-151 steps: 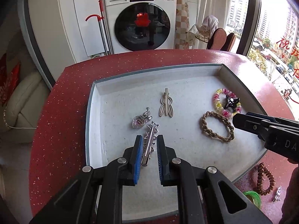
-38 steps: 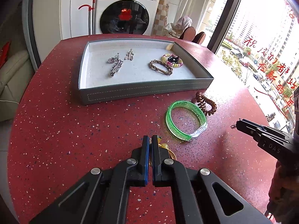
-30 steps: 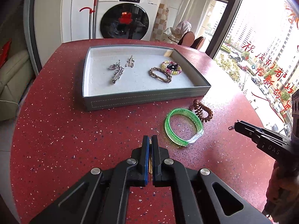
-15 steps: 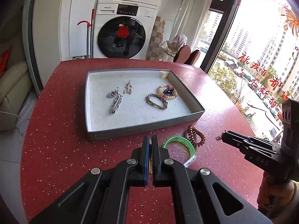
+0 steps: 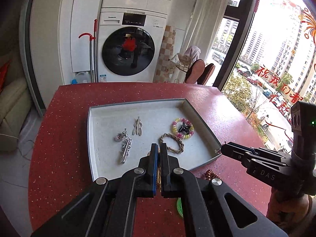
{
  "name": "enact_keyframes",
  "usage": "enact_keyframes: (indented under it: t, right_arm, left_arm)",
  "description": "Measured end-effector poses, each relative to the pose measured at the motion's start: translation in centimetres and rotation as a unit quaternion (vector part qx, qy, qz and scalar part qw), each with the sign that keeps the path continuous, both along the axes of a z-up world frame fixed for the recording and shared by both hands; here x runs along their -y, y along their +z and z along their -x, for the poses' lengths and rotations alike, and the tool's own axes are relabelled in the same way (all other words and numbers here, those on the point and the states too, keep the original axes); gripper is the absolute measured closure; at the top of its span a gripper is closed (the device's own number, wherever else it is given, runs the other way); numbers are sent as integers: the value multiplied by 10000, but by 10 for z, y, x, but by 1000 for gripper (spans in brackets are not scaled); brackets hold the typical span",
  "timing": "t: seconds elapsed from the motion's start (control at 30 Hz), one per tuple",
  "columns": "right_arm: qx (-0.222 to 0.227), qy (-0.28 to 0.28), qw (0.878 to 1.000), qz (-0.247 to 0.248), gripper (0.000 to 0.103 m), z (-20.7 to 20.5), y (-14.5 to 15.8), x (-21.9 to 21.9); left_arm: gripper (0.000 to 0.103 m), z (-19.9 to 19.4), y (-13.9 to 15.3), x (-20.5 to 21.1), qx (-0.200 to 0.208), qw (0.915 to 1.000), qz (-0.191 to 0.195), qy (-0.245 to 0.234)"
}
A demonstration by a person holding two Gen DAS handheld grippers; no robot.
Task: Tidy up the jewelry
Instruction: 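Carry the yellow cord bracelet in the left tool while the right carries the pendant to the tray, then open the left tool to drop the cord bracelet while the right releases the pendant in the tray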
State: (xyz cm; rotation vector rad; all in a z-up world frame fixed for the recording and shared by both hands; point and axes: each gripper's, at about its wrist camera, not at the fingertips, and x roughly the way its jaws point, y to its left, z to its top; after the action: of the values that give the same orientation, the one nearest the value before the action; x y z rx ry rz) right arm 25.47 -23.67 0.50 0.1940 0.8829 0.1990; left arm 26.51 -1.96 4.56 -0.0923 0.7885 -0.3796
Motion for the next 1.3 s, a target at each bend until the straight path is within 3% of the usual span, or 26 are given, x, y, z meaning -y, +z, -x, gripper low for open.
enact_keyframes:
  t: [0.27, 0.57, 1.07, 1.13, 1.2, 1.3]
  right_arm:
    - [-249, -65, 9997, -49, 87, -39, -21, 5]
    - [-509, -52, 9987, 14, 87, -63, -54, 2]
    - [-699, -78, 9975, 119, 86, -71, -76, 2]
    - [-715, -57, 9974, 118, 82, -71, -75, 2]
    - [-716, -58, 9974, 90, 65, -71, -73, 1]
    - [-631, -4, 9980, 29, 53, -66, -66, -1]
  left_arm:
    - [83, -41, -20, 11, -163, 9998, -81, 50]
    - [83, -68, -63, 12, -567, 9977, -309, 223]
    - [83, -70, -101, 26, -566, 9879, -1401, 355]
    - [83, -68, -101, 29, -558, 9868, -1475, 356]
    - [83, -68, -101, 31, -575, 9867, -1477, 351]
    - [83, -66, -99, 29, -512, 9870, -1468, 416]
